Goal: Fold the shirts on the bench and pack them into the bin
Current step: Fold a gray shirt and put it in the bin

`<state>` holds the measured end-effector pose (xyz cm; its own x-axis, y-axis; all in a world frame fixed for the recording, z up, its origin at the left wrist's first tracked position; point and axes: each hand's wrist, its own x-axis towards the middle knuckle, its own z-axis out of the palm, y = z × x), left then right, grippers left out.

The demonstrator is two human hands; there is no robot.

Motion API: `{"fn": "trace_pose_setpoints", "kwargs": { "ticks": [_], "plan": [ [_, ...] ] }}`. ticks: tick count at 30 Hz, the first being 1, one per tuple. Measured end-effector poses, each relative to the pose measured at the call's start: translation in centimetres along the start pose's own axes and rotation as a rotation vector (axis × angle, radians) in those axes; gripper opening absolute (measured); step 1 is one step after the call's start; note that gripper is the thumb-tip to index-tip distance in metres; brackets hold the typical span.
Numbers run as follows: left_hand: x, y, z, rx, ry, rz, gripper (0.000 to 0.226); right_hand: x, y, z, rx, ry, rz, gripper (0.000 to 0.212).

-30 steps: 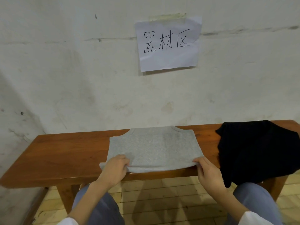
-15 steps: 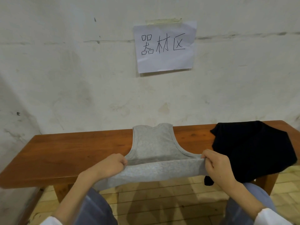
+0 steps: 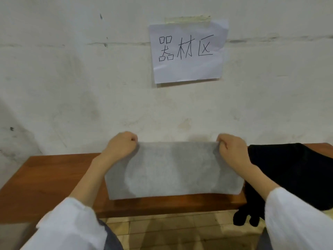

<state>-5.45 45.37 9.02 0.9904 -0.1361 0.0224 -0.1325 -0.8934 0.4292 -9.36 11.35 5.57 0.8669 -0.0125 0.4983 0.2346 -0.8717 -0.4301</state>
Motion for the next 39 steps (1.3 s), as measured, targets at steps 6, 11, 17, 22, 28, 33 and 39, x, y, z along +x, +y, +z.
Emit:
{"fn": "trace_pose_setpoints", "kwargs": {
  "ticks": [6,11,17,22,28,33,39],
  "plan": [
    [3.4,-1.2,10.1,0.186,0.249,-0.005,0.052,3.3,-0.6,8.0,-0.091,-0.142,0.272,0.055],
    [1.7,-2.8,17.2,0.236,-0.203,0.039,0.122,-4.7,-0.6,14.7,-0.271,-0.602,0.253,0.091],
    [-2.3,-1.6,17.7,0.373,-0.163,0.011,0.087,-6.2,1.5,13.5,-0.351,-0.689,0.064,0.107],
    [-5.8,1.0,16.2,0.406,-0.107,0.18,0.053,-5.8,5.0,9.6,-0.32,-0.809,-0.211,0.088],
    [-1.0,1.3,17.1,0.247,-0.184,0.414,0.052,-9.2,-2.9,11.0,-0.252,-0.511,0.267,0.069],
    [-1.9,1.1,19.1,0.34,-0.201,0.367,0.07,-11.7,-6.4,14.7,-0.254,-0.426,0.564,0.082],
    [-7.2,-0.9,19.2,0.297,-0.018,0.141,0.055,-10.5,-3.7,13.7,-0.242,-0.659,-0.047,0.086]
  ]
}}
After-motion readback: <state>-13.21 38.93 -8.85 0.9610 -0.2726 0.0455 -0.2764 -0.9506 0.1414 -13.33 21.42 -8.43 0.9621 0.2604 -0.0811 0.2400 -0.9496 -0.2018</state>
